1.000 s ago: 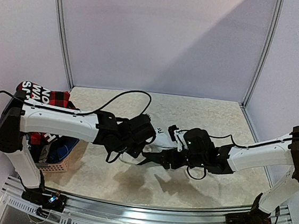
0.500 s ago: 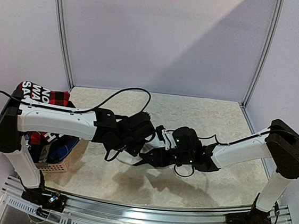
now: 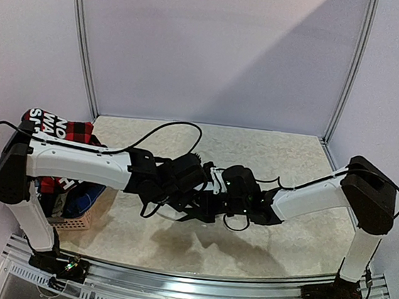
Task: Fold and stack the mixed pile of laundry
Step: Pick up the crumpled T-shirt from the center of the board.
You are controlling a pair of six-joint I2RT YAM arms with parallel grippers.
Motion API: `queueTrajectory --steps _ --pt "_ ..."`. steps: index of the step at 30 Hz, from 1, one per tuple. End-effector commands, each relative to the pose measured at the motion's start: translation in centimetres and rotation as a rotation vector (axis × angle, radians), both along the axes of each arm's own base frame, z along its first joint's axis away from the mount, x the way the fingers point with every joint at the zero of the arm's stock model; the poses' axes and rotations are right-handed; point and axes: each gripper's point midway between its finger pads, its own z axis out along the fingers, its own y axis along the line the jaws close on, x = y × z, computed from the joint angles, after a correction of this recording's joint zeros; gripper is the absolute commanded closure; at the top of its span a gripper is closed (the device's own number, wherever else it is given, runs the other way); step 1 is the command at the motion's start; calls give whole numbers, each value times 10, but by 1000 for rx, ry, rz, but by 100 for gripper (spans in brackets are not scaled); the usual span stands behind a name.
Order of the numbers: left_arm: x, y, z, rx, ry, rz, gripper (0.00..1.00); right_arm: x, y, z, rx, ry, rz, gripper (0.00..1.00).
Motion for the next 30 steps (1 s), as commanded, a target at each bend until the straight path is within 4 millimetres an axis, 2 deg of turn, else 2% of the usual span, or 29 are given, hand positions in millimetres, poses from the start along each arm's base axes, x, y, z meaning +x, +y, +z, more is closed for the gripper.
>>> queueTrajectory --steps 1,5,12,16,20,21,24,26,30 --pt "-6 -5 -10 -1 13 -13 100 7 0 -18 -39 20 -26 67" --pt "-6 -4 -12 -2 12 -9 100 6 -1 -21 -55 27 -25 65" --pt "-6 -4 -14 -11 10 -6 100 1 0 -33 -73 58 -8 55" --pt "-6 -3 -15 -10 8 -4 100 0 0 -40 -80 69 -6 68" --pt "-5 0 -14 -6 0 5 100 0 -3 -37 -82 60 -13 97" --pt "-4 1 -14 -3 -4 11 100 1 -5 -35 -89 55 -18 100" --pt "-1 7 -10 21 -26 31 100 3 -14 -28 -132 27 -35 100" --pt "3 20 -1 68 -66 77 100 5 -26 -19 -175 0 -57 100" --pt "14 46 37 173 -159 155 100 9 -63 19 -252 -98 -142 100"
